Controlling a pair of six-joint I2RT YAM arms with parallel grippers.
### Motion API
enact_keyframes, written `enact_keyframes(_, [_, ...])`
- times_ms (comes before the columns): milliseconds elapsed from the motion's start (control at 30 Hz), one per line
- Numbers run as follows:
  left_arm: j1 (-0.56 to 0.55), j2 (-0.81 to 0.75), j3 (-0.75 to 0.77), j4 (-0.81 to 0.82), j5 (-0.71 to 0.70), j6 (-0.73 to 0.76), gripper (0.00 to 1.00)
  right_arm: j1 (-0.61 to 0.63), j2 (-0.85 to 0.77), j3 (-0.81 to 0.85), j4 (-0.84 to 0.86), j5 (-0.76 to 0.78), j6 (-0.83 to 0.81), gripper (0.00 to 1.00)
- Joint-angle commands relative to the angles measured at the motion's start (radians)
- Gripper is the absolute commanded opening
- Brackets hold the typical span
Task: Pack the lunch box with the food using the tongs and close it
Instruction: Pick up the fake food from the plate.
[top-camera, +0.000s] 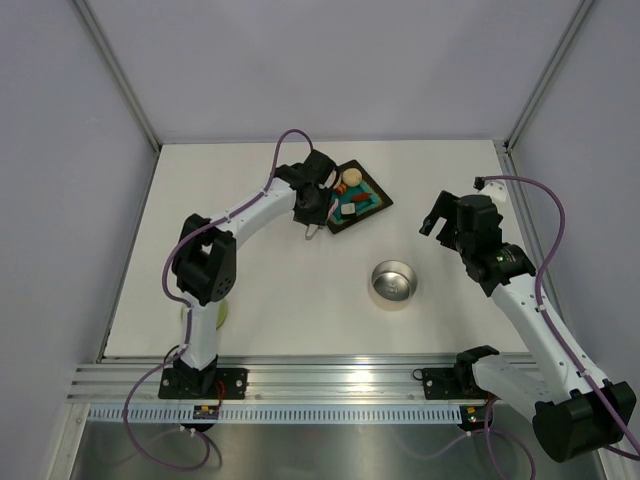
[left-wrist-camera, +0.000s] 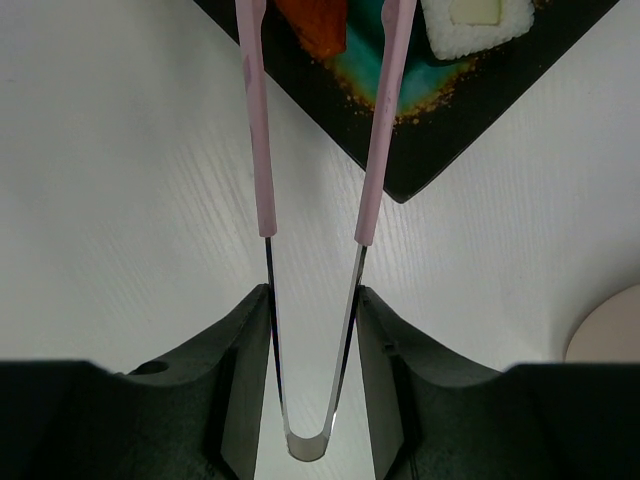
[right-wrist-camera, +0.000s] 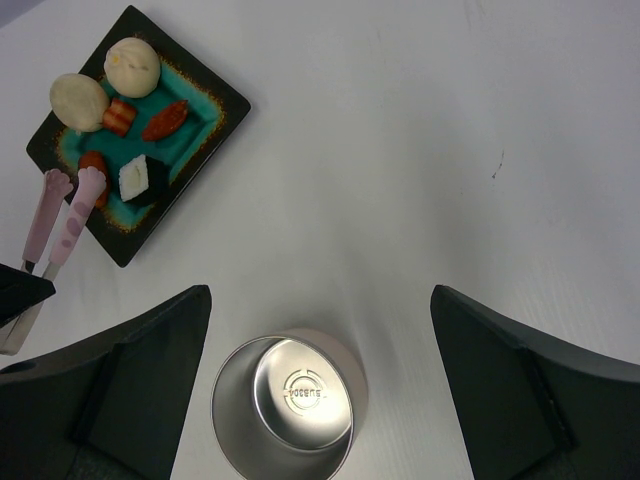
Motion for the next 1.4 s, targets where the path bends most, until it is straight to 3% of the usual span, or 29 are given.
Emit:
enact_keyframes(0, [-0.003, 0.014, 0.066, -0.004, 0.004, -0.025, 0.41, -0.001, -0.015, 0.022, -0.004, 0.029, -0.001, 0.99])
enact_keyframes(900, [-0.001, 0.111, 0.147, -0.075, -0.053, -0.058, 0.4, -0.003, -0.026, 0.01, -0.005, 0.034, -0.004, 0.99])
enact_keyframes(1133, [-0.003, 0.111, 0.156, -0.084, -0.055, -0.055, 0.34, -0.003, -0.02, 0.014, -0.001, 0.031, -0.003, 0.99])
enact_keyframes(1367, [-0.003, 0.1, 0.179, -0.115, -0.056, -0.045, 0.36, -0.003, -0.018, 0.014, -0.001, 0.029, -0.003, 0.99])
